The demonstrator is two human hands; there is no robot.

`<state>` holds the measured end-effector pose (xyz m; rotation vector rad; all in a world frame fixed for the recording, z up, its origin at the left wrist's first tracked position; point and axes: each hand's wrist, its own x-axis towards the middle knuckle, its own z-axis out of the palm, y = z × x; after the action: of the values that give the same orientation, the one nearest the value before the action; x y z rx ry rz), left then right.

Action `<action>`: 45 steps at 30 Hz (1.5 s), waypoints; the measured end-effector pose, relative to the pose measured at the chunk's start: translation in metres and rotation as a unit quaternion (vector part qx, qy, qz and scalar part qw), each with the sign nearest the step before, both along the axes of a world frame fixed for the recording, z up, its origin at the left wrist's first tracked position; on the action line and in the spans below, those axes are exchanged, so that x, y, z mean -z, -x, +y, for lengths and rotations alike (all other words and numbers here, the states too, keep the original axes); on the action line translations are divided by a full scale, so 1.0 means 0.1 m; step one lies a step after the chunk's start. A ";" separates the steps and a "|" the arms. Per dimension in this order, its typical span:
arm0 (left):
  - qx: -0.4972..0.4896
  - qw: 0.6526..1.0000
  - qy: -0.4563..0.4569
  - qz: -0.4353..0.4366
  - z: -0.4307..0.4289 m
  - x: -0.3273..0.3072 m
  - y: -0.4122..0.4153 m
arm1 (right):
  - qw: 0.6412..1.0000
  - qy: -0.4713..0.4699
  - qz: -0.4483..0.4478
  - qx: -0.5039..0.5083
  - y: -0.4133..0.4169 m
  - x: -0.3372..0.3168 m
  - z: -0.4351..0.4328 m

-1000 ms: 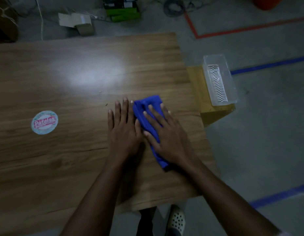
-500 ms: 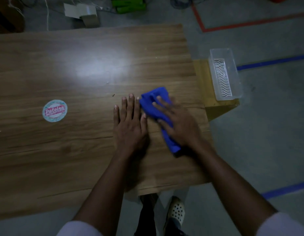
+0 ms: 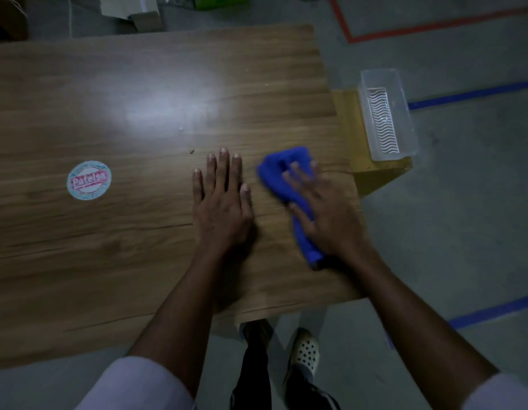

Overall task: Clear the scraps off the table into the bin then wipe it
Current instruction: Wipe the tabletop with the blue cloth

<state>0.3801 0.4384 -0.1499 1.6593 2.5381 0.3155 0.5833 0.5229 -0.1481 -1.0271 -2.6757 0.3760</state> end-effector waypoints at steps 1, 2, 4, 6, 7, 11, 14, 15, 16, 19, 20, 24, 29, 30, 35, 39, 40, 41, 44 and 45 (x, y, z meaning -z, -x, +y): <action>-0.002 1.000 0.000 -0.003 0.00 -0.01 -0.01 | 0.998 0.002 0.011 0.056 -0.09 0.00 0.14; -0.004 1.000 -0.001 -0.004 0.00 -0.01 -0.02 | 0.993 0.008 0.016 0.114 -0.13 -0.03 0.21; -0.008 1.000 -0.003 -0.004 -0.01 -0.02 -0.02 | 0.983 0.013 0.004 0.182 -0.04 -0.05 0.15; -0.007 1.000 -0.008 -0.011 -0.03 -0.02 -0.02 | 0.989 -0.007 -0.021 0.147 0.11 -0.07 -0.09; -0.004 1.000 -0.013 -0.014 -0.03 -0.02 -0.02 | 0.995 -0.013 -0.028 0.093 0.16 -0.08 -0.24; 0.013 0.999 -0.046 -0.023 -0.14 0.01 -0.02 | 0.996 0.002 -0.039 -0.083 -0.01 -0.12 -0.73; -0.002 0.999 -0.048 -0.020 -0.31 0.02 -0.13 | 0.993 0.006 -0.031 -0.110 -0.35 -0.11 -0.59; -0.013 0.999 -0.043 -0.016 -0.36 0.02 -0.18 | 0.996 0.003 -0.032 -0.088 -0.41 -0.09 -0.45; -0.024 0.999 -0.038 -0.012 -0.40 0.01 -0.24 | 0.998 0.002 -0.034 -0.056 -0.42 -0.07 -0.28; -0.045 0.999 -0.019 -0.016 -0.47 0.00 -0.35 | 0.998 0.011 -0.042 0.047 -0.23 -0.08 0.24; -0.046 0.999 -0.017 -0.017 -0.49 0.00 -0.36 | 0.996 0.021 -0.051 0.074 -0.14 -0.10 0.37; -0.041 0.999 -0.011 -0.007 -0.66 0.01 -0.45 | 0.988 0.026 -0.050 0.143 -0.02 -0.11 0.24; -0.044 0.999 -0.023 0.019 -0.94 0.05 -0.65 | 0.997 0.049 -0.037 0.041 -0.48 -0.15 -1.13; -0.045 0.998 -0.025 0.023 -0.96 0.06 -0.67 | 0.997 0.055 -0.046 0.020 -0.58 -0.16 -1.27; -0.054 0.998 -0.031 0.026 -0.94 0.05 -0.69 | 0.997 0.034 -0.065 -0.007 -0.58 -0.09 -0.74; -0.058 0.997 -0.041 0.027 -0.95 0.06 -0.71 | 0.993 0.043 -0.060 0.089 -0.17 -0.05 0.10; -0.059 0.997 -0.042 0.025 -0.95 0.07 -0.71 | 0.991 0.050 -0.061 0.110 -0.07 -0.07 0.24; -0.060 0.997 -0.042 0.024 -0.95 0.07 -0.70 | 0.989 0.052 -0.060 0.127 0.01 -0.09 0.31; -0.063 0.997 -0.040 0.028 -0.95 0.07 -0.68 | 0.985 0.045 -0.056 0.157 0.08 -0.14 0.18; -0.064 0.997 -0.042 0.027 -0.96 0.06 -0.69 | 0.985 0.046 -0.056 0.156 0.07 -0.15 0.01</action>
<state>0.4488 0.3428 -0.1557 1.5565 2.7128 0.3989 0.5768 0.5236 -0.1326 -1.5099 -2.5504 0.3912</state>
